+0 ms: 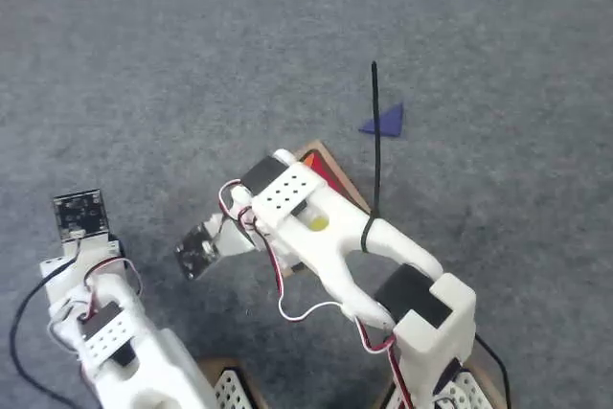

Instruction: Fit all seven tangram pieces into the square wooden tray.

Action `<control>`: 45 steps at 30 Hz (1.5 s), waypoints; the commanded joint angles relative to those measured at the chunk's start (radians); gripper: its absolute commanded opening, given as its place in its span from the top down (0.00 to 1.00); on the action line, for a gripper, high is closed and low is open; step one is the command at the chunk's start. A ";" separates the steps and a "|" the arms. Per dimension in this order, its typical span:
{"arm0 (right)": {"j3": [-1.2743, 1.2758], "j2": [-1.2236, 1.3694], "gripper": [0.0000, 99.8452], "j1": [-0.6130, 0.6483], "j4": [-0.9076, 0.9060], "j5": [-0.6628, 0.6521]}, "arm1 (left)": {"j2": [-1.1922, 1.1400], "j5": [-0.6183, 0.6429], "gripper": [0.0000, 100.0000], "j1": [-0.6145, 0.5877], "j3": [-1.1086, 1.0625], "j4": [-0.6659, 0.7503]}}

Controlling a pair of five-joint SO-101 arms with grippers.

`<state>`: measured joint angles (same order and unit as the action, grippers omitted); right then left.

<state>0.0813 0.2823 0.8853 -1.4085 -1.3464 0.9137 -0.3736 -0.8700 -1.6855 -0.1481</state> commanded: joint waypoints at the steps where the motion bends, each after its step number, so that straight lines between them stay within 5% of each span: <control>1: -0.006 -0.036 0.99 -0.015 0.015 -0.089 | -0.002 -0.009 0.80 0.000 0.013 -0.005; 5: -0.006 -0.027 0.99 -0.041 0.012 -0.255 | -0.002 -0.009 0.80 0.002 0.013 -0.005; 10: -0.006 -0.025 0.99 -0.127 0.015 -0.667 | -0.002 -0.009 0.80 0.002 0.013 -0.005; 21: -0.017 -0.024 0.99 -0.102 0.013 -1.066 | -0.002 -0.009 0.80 0.002 0.013 -0.005; 29: -0.118 0.088 0.99 -0.025 0.002 -1.092 | -0.002 -0.009 0.80 0.002 0.013 -0.006; 45: -0.399 0.254 0.86 -0.018 0.004 -0.861 | -0.003 -0.011 0.80 -0.002 0.013 -0.006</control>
<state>-0.2470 0.5570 0.8700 -1.4116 -2.2256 0.9137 -0.3767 -0.8700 -1.6855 -0.1481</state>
